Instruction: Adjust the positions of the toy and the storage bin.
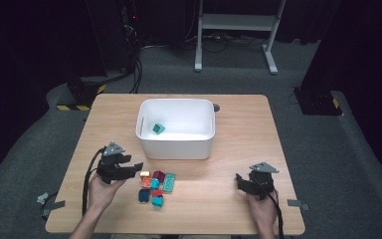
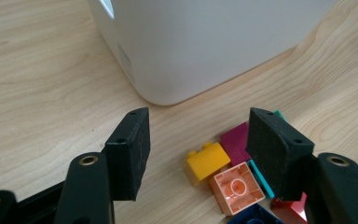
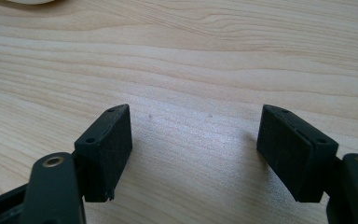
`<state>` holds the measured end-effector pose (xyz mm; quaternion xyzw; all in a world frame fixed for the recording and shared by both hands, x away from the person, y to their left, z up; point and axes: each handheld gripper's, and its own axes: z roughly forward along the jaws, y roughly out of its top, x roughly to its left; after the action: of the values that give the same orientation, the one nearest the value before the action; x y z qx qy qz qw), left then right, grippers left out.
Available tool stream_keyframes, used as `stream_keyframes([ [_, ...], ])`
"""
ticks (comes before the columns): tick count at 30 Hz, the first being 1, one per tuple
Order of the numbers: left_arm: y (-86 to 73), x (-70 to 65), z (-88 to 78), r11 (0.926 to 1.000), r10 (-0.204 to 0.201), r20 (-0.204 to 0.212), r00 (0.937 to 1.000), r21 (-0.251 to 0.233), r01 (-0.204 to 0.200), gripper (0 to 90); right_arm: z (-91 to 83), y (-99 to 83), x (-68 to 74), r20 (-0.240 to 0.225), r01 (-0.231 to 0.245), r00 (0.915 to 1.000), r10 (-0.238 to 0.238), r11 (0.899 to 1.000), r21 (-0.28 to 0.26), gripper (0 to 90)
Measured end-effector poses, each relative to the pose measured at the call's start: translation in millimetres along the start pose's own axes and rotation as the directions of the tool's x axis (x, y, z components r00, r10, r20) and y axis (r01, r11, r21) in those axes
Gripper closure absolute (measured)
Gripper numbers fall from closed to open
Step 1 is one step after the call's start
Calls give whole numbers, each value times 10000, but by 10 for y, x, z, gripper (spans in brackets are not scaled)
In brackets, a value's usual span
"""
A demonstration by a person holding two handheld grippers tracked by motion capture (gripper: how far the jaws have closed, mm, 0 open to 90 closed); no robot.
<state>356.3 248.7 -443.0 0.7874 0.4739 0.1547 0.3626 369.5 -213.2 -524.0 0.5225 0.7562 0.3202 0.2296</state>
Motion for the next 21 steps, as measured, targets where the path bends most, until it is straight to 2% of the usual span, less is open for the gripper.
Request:
stream_keyframes([
  [5, -73, -23, 109, 9997, -159, 148, 9998, 185, 156, 400, -1, -1, 0, 7, 7, 10000, -7, 10000, -4, 265],
  [21, -159, -110, 391, 9967, -208, -67, 9998, 786, 213, 410, -1, -1, -1, 11, 16, 10000, -16, 10000, -7, 264],
])
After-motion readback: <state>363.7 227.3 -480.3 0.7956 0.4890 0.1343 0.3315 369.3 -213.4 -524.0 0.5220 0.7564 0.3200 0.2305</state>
